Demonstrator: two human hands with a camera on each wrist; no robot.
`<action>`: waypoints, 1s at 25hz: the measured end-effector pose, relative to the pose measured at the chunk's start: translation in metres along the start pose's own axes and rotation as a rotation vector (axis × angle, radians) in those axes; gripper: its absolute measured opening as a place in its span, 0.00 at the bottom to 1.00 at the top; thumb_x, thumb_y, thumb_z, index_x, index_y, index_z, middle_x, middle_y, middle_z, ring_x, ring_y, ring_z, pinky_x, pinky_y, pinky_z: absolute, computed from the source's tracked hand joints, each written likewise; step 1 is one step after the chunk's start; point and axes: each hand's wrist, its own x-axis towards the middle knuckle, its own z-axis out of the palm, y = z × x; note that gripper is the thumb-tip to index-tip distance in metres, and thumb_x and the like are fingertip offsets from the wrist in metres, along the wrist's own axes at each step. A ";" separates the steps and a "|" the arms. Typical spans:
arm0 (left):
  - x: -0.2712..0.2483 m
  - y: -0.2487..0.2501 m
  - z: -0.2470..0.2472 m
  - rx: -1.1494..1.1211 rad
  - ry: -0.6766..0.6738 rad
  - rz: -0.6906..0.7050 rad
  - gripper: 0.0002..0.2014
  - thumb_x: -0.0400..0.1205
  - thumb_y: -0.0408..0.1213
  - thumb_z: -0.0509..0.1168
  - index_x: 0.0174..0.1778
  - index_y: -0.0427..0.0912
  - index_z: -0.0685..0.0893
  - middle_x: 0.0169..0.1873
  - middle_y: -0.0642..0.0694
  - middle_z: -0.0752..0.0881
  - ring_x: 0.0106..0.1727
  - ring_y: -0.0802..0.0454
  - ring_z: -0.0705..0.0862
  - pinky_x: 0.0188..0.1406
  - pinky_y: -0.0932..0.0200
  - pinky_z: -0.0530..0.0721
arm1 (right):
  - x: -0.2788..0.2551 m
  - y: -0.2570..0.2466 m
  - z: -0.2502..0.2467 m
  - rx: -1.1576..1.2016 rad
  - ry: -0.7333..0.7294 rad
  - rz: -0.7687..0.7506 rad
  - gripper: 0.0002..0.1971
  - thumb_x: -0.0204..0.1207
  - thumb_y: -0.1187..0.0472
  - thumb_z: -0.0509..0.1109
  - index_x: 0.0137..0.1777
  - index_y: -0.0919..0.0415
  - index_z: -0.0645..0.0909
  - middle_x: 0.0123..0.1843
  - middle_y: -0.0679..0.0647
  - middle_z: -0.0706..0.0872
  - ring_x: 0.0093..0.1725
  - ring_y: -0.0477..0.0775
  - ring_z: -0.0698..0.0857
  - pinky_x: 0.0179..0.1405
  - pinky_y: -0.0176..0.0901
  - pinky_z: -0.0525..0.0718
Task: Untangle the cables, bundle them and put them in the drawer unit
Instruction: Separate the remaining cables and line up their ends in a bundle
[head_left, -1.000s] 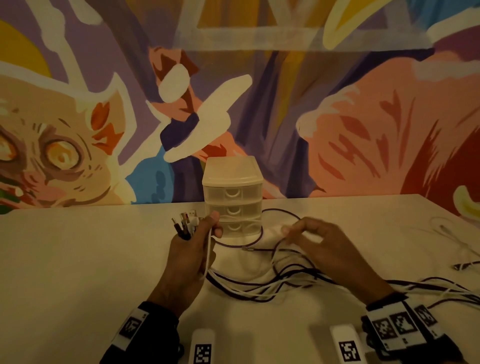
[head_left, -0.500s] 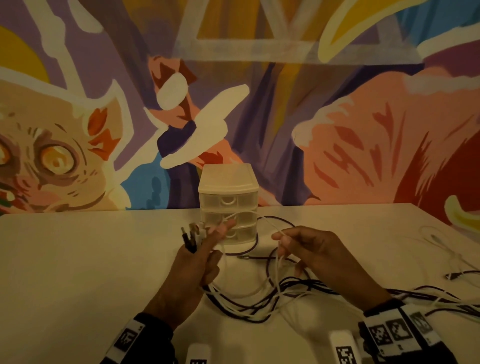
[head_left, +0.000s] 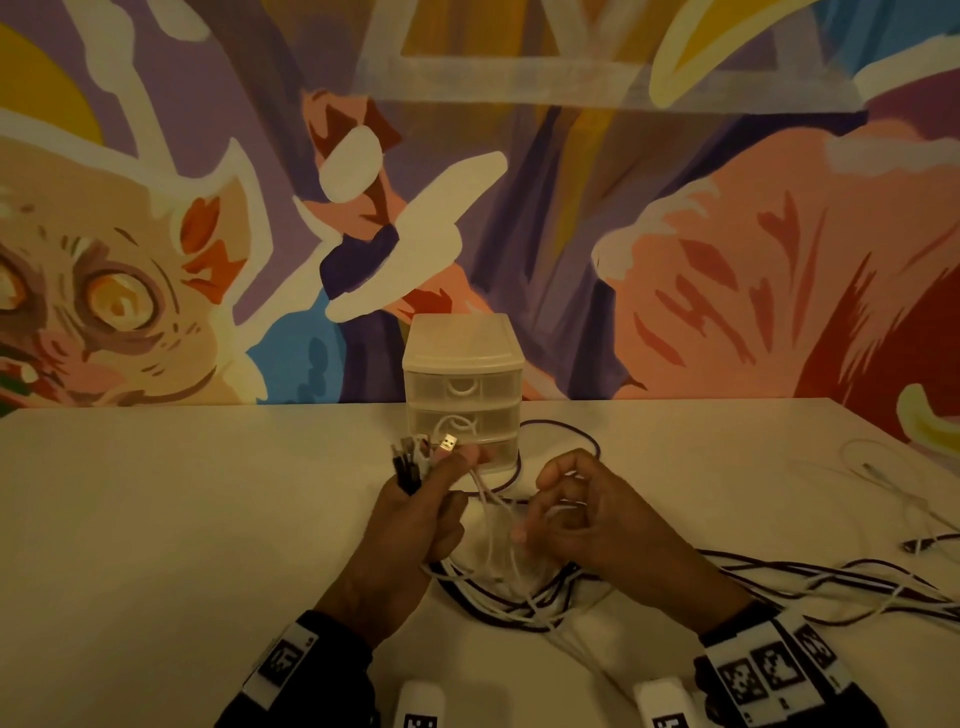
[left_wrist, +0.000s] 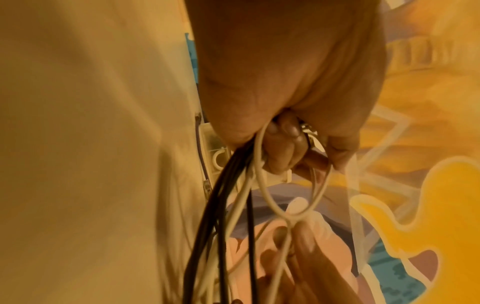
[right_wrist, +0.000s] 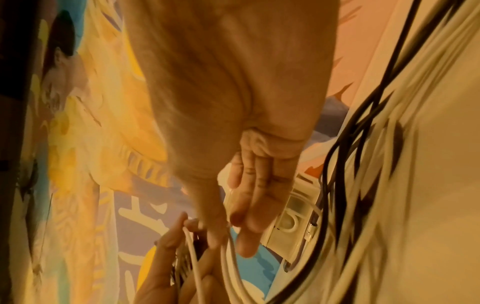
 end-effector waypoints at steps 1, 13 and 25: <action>0.002 -0.002 -0.003 -0.044 0.034 0.002 0.22 0.80 0.51 0.74 0.62 0.39 0.93 0.29 0.45 0.56 0.27 0.52 0.51 0.22 0.57 0.52 | -0.003 0.000 0.000 -0.083 -0.070 0.022 0.26 0.68 0.51 0.90 0.59 0.56 0.80 0.50 0.56 0.94 0.44 0.58 0.92 0.49 0.51 0.89; 0.004 -0.002 -0.008 -0.077 0.020 0.002 0.18 0.81 0.51 0.74 0.54 0.39 0.94 0.30 0.43 0.56 0.27 0.51 0.51 0.23 0.56 0.51 | 0.024 -0.018 -0.013 -0.630 -0.065 -0.264 0.08 0.84 0.60 0.78 0.57 0.45 0.94 0.54 0.37 0.94 0.53 0.39 0.90 0.50 0.29 0.84; 0.013 -0.005 -0.020 -0.105 0.080 0.010 0.12 0.86 0.46 0.71 0.43 0.42 0.91 0.29 0.44 0.66 0.23 0.56 0.55 0.22 0.56 0.51 | 0.009 0.010 -0.085 -0.492 0.518 -0.033 0.23 0.79 0.76 0.67 0.52 0.44 0.88 0.60 0.42 0.90 0.53 0.48 0.91 0.55 0.58 0.92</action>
